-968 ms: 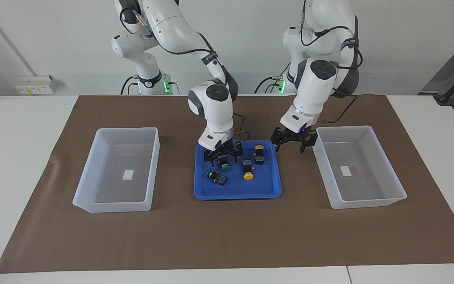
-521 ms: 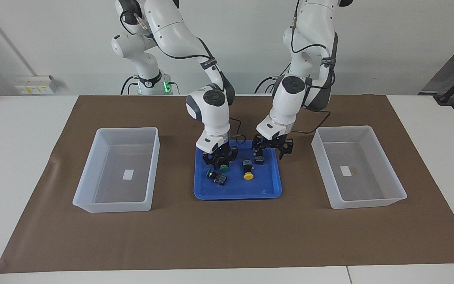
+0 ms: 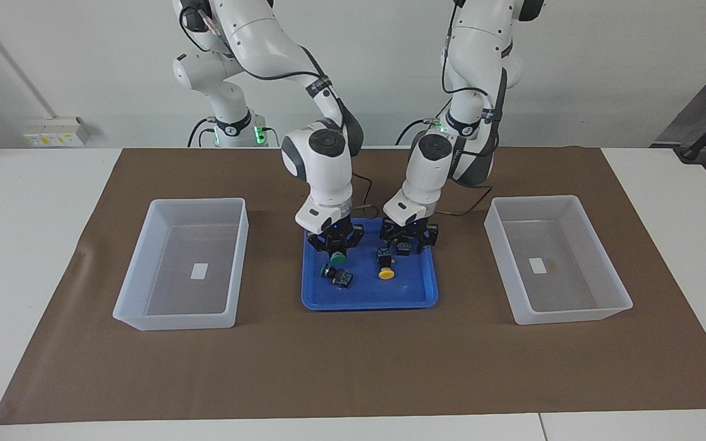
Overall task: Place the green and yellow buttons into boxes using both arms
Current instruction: 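Grasp a yellow button with the left gripper while the right gripper grasps green, then drop the yellow button in its box while the right gripper drops green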
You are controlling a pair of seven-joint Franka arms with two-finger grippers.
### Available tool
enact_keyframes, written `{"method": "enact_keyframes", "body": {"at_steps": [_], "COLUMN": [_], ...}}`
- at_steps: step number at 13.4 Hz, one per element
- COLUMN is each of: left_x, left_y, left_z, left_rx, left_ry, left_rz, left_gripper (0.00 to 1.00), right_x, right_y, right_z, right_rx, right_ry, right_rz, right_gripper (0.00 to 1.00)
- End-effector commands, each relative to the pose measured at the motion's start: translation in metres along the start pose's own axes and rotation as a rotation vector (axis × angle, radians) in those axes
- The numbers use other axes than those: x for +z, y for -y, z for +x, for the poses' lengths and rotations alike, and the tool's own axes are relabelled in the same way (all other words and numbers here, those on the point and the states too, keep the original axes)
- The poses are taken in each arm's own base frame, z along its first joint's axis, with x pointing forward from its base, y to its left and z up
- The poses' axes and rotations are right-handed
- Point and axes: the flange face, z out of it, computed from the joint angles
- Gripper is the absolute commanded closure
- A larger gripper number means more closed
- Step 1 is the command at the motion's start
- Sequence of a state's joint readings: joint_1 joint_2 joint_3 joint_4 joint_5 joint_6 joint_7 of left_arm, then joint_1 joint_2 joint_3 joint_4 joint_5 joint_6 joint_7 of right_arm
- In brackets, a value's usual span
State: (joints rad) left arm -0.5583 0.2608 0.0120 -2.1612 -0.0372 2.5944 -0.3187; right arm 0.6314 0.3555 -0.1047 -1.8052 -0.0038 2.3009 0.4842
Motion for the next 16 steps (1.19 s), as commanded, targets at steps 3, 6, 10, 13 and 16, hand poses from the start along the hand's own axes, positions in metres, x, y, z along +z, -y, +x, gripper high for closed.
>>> {"method": "enact_keyframes", "body": {"at_steps": [3, 6, 10, 13, 16], "left_x": [-0.018, -0.072, -0.114, -0.125, -0.134], "left_y": [0.009, 0.036, 0.084, 0.152, 0.228], "left_z": [-0.002, 0.011, 0.044, 0.065, 0.075], "left_rx": [-0.015, -0.060, -0.128, -0.097, -0.100], "left_ry": [0.030, -0.003, -0.081, -0.120, -0.154], "left_rz": [0.031, 0.026, 0.023, 0.049, 0.084], "left_gripper": [1.00, 1.00, 1.00, 1.00, 1.00], "right_x": [-0.090, -0.110, -0.081, -0.036, 0.003], "right_y": [-0.087, -0.201, -0.307, -0.347, -0.350], "right_z": [0.015, 0.036, 0.038, 0.042, 0.044], "right_rx": [0.118, -0.006, -0.087, -0.104, -0.100], "right_ry": [0.028, 0.047, 0.059, 0.043, 0.026], "right_rz": [-0.004, -0.021, -0.036, -0.051, -0.060], "right_gripper": [1.00, 1.00, 1.00, 1.00, 1.00]}}
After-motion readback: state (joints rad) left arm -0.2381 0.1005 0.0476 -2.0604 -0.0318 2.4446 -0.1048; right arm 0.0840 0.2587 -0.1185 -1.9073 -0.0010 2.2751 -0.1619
